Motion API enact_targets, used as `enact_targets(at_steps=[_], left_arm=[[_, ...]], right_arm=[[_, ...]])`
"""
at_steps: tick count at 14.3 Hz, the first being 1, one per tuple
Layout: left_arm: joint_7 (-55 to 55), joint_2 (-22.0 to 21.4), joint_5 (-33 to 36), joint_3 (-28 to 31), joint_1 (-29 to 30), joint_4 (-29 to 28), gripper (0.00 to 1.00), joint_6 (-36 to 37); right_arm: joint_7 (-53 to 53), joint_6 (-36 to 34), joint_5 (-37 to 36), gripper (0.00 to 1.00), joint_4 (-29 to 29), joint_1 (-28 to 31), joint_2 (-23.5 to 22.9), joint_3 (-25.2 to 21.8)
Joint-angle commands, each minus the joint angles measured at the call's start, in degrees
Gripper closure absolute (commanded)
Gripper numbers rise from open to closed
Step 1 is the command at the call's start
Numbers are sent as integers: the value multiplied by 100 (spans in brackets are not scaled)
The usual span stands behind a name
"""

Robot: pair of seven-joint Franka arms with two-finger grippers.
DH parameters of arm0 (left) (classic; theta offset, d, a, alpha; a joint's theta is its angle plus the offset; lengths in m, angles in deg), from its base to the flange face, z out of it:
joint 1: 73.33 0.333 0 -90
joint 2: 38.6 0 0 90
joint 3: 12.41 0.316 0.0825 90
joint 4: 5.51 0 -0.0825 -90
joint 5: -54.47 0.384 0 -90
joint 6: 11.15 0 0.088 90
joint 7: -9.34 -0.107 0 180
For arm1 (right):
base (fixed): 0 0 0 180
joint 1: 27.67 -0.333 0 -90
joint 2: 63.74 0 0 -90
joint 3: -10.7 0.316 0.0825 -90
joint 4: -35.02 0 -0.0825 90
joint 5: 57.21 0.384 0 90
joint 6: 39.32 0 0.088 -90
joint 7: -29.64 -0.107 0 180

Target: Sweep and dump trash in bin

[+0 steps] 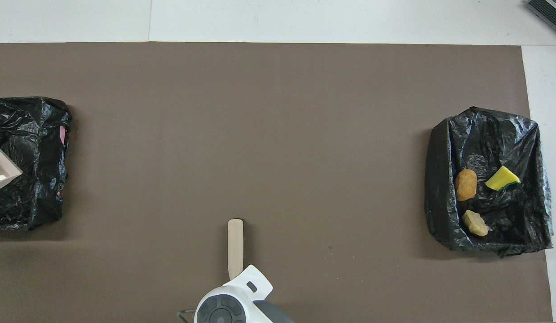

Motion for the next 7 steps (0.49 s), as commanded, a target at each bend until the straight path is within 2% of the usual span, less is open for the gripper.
enact_targets(at_steps=[1,2,3,4,5,7], left_arm=[[-365,109,465,-32,-12,247,100,23],[-487,109,807,-49,-12,238,100,-91],[-619,109,975,-49,-55,229,100,-205],[-777,118,1160,-49,-126,229,100,-328],[-953,118,1388,-49,-144,203,100,-442],[-990,127,1635,-41,-397,185,100,-444]], right_arm=[[151,142,33,88,20,92,-19,37],[186,142,33,85,2,101,-45,29],[187,133,25,73,-15,101,-46,29],[195,107,16,48,-41,101,-54,20],[178,72,-2,0,-77,101,-72,20],[178,-24,-19,0,-208,109,-72,2]])
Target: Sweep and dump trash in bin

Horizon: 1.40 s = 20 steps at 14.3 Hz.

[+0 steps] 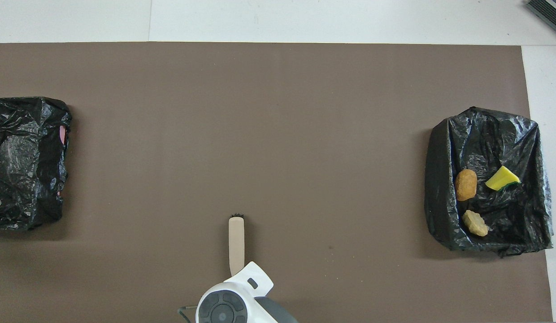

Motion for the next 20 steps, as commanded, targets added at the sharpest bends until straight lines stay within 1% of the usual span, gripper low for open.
enact_targets(at_steps=[1,4,6,8,11,13,15,18,20], left_arm=[[-131,84,606,53,-377,116,100,-74],[-131,93,1100,53,-720,116,100,-144],[-192,137,1233,53,-721,116,100,-345],[-333,154,1496,53,-747,116,100,-522],[-342,172,1944,53,-1019,133,100,-680],[-342,251,2243,53,-1168,186,100,-698],[-333,286,2455,53,-1353,256,100,-698],[-316,295,2543,61,-1528,256,100,-689],[-324,286,2613,61,-1556,274,100,-689]], right_arm=[[154,-168,-20,0,-265,104,-40,-1],[189,-878,-186,0,-739,323,-14,7],[276,-1300,-196,0,-994,551,100,25],[793,-1810,-187,0,-1170,788,310,34],[1549,-2399,-170,0,-1390,1219,636,16],[1954,-2891,-187,0,-1749,1474,663,7],[2305,-3112,-187,0,-2057,1781,672,-10],[2859,-3428,-196,0,-2392,2308,715,-37],[3499,-3692,-205,0,-2585,2669,838,-124]])
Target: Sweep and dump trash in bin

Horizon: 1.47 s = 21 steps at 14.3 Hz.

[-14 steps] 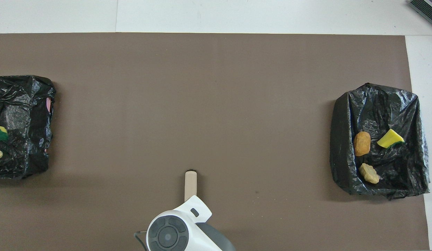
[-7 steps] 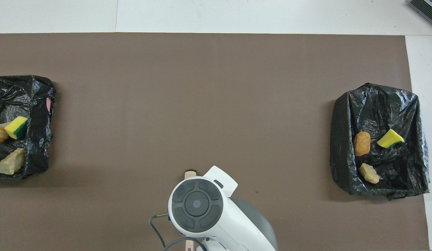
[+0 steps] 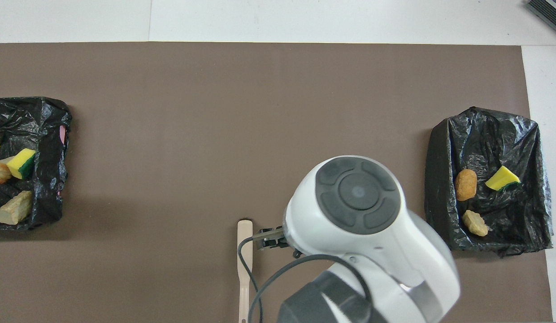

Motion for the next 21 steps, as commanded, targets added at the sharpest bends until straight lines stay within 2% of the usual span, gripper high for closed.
enact_targets(at_steps=[1,3,5,8,11,13,18,21], left_arm=[[-60,93,306,92,-109,299,100,-49],[-78,110,396,83,-231,554,100,38],[-25,101,152,74,-249,695,100,39],[-78,14,-990,171,-179,783,100,99],[272,-109,-2237,171,-170,783,100,635],[1226,-293,-2774,127,-179,775,100,1091],[4144,-680,-3487,21,-627,424,100,1936],[5359,-1093,-4085,30,-1047,-277,100,1955]], right_arm=[[938,-427,-70,0,-333,478,127,-99],[1511,-647,-183,0,-465,699,154,-222],[1881,-753,-490,0,-563,787,172,-380],[2172,-842,-825,0,-782,814,163,-539],[2260,-1009,-1080,0,-853,832,163,-854],[2470,-1044,-1072,0,-879,840,172,-1214],[2489,-1062,-1054,0,-923,1025,224,-1654],[2498,-869,-1010,0,-993,1174,216,-2059]])
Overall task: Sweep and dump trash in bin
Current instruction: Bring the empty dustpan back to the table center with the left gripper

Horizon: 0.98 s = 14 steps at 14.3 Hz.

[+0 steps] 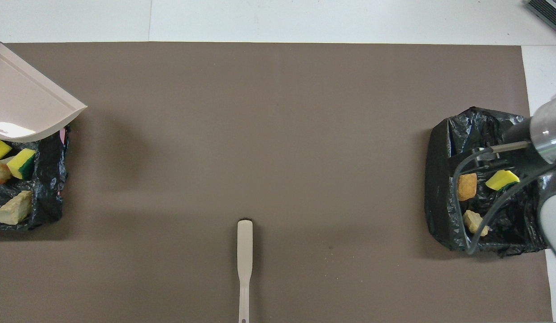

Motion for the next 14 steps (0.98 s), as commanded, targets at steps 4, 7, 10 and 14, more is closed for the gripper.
enact_targets(at_steps=[4,7,10,14], left_arm=[[2523,-728,-742,80,-1403,-1391,100,-127],[3922,-728,-1031,80,-2353,-1857,100,-827],[4960,-606,-1191,80,-3100,-2165,100,-1619],[6313,122,-1331,80,-3760,-2157,100,-2656]], right_arm=[[75,396,50,0,-13,365,45,-173],[-143,440,59,0,179,417,167,-200],[-171,449,42,0,399,514,264,-200],[-171,423,33,0,356,506,256,-200]])
